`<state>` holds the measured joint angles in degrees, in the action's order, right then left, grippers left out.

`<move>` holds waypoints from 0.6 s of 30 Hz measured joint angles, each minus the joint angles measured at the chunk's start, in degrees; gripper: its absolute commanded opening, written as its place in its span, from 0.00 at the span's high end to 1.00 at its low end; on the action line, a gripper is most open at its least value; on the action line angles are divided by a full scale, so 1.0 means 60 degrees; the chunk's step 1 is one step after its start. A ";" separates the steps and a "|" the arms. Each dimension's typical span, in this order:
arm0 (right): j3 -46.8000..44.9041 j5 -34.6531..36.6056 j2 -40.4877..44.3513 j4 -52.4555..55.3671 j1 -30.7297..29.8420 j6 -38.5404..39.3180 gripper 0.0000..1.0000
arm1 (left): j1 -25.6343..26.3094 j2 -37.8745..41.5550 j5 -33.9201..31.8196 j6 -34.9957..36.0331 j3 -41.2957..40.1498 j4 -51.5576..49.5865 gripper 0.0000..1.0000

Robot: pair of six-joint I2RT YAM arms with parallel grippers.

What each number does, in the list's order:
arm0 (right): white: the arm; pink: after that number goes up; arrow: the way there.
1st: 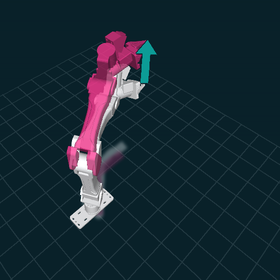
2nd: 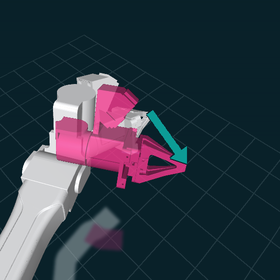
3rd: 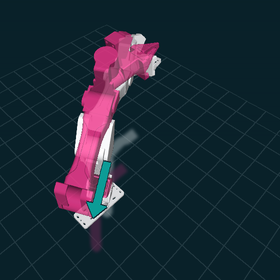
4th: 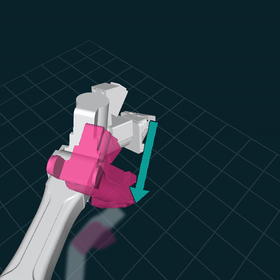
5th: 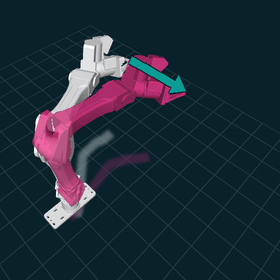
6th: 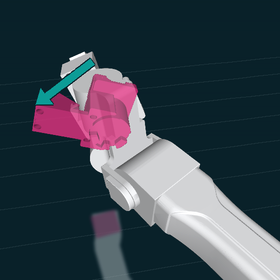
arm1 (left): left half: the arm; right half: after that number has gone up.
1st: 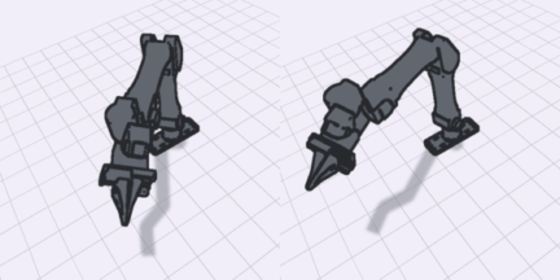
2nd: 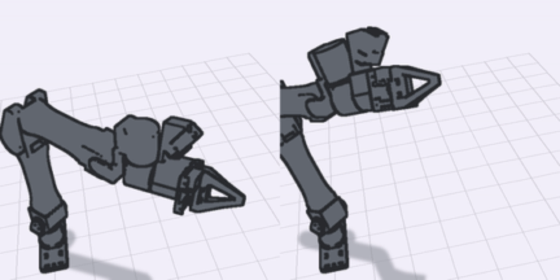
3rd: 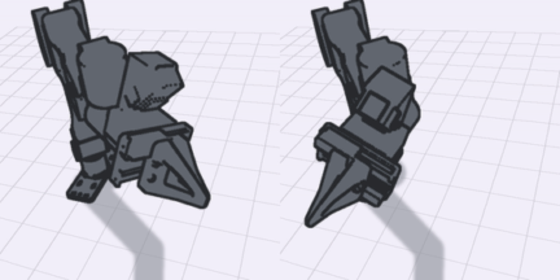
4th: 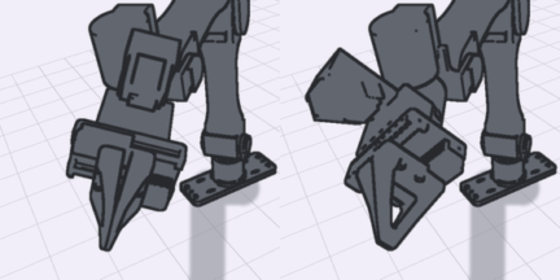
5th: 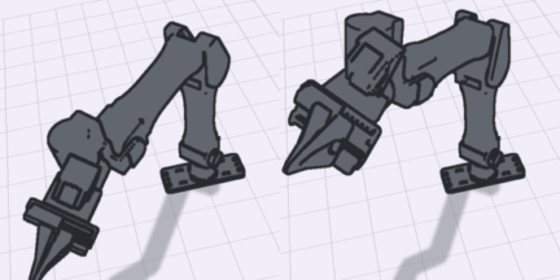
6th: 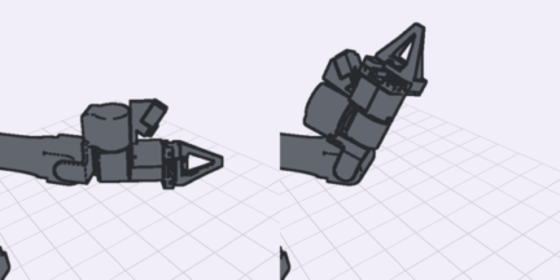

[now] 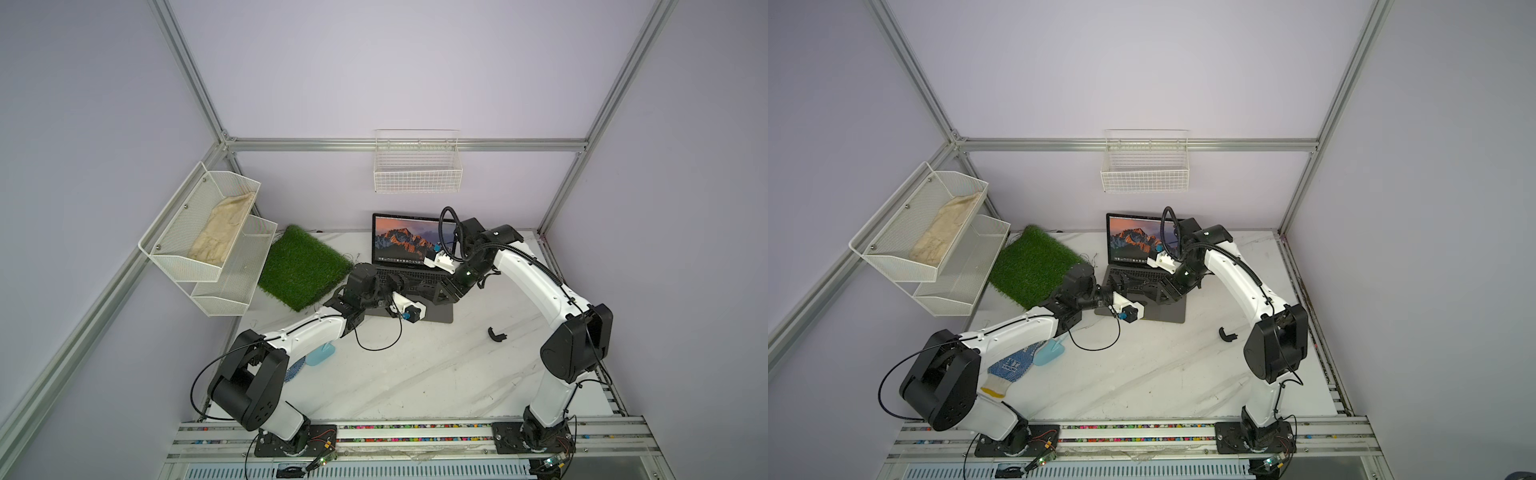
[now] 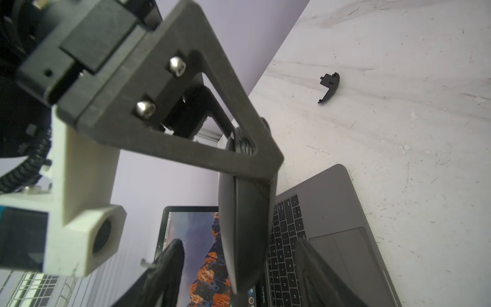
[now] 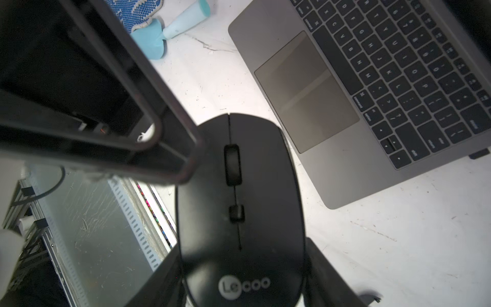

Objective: Insert the wireless mouse receiver into the laptop
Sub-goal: Pick up the mouse from the center of the board.

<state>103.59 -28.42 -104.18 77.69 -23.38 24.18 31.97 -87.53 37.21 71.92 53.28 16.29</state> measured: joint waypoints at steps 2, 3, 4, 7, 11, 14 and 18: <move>0.0004 -0.0106 -0.0069 0.0000 -0.0025 0.0080 0.79 | 0.0018 -0.0004 0.0109 -0.0124 0.0000 -0.0011 0.35; 0.0004 -0.0157 -0.0102 -0.0004 -0.0025 0.0102 0.79 | 0.0018 -0.0004 0.0149 -0.0146 0.0004 -0.0011 0.36; 0.0004 -0.0211 -0.0131 -0.0004 -0.0025 0.0120 0.79 | 0.0018 -0.0004 0.0189 -0.0182 0.0000 -0.0011 0.38; 0.0004 -0.0372 -0.0219 -0.0004 -0.0055 0.0178 0.79 | 0.0018 -0.0044 0.0237 -0.0288 0.0000 0.0007 0.47; 0.0004 -0.0517 -0.0266 -0.0007 -0.0087 0.0284 0.79 | 0.0018 -0.0204 0.0270 -0.0390 0.0004 0.0051 0.50; 0.0004 -0.0619 -0.0270 -0.0007 -0.0087 0.0317 0.80 | 0.0018 -0.0317 0.0266 -0.0393 0.0004 0.0055 0.51; 0.0004 -0.0681 -0.0270 -0.0007 -0.0091 0.0324 0.80 | 0.0018 -0.0401 0.0266 -0.0393 0.0000 0.0051 0.57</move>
<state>103.61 -32.51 -105.80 77.65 -23.92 26.13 32.08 -89.93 38.81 69.56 53.28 16.60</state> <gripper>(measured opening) 0.609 0.464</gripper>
